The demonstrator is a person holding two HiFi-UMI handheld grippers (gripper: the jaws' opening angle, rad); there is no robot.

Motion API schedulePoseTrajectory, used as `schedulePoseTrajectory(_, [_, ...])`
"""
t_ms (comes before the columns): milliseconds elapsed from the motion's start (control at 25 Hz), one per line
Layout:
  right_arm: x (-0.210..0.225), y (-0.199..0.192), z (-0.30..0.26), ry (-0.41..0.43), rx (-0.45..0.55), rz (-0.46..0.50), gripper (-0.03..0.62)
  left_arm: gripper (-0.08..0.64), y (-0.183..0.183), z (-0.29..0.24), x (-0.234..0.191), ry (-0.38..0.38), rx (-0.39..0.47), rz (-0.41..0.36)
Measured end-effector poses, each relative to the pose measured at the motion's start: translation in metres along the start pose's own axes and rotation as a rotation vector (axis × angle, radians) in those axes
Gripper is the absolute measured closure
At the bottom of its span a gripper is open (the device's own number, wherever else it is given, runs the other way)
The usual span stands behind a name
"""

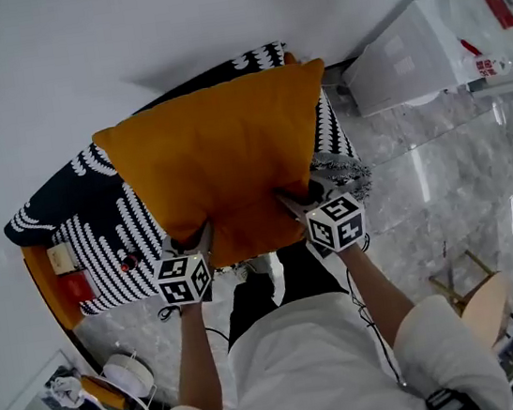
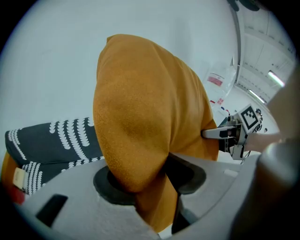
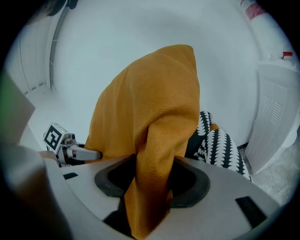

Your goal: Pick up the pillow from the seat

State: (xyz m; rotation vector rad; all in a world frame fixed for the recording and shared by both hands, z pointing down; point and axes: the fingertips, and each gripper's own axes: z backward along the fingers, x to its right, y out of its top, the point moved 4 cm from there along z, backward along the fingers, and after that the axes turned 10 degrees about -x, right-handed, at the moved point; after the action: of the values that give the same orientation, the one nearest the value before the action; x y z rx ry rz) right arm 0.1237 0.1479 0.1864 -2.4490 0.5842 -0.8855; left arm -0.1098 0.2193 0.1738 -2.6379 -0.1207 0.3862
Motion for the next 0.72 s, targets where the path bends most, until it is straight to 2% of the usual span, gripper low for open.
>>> schedulePoseTrajectory(280, [-0.037,-0.002,0.024,-0.008,0.046,0.025,0.376,0.353,-0.015,0.037,0.003,-0.021,0.063,0.005])
schedulePoseTrajectory(480, [-0.071,-0.019,0.04,-0.008,0.058,0.048,0.376,0.353,-0.043,0.068,0.002,-0.02,0.103,0.014])
schedulePoseTrajectory(720, [-0.134,-0.041,0.049,0.004,0.08,0.085,0.37,0.351,-0.094,0.127,-0.013,-0.004,0.189,0.044])
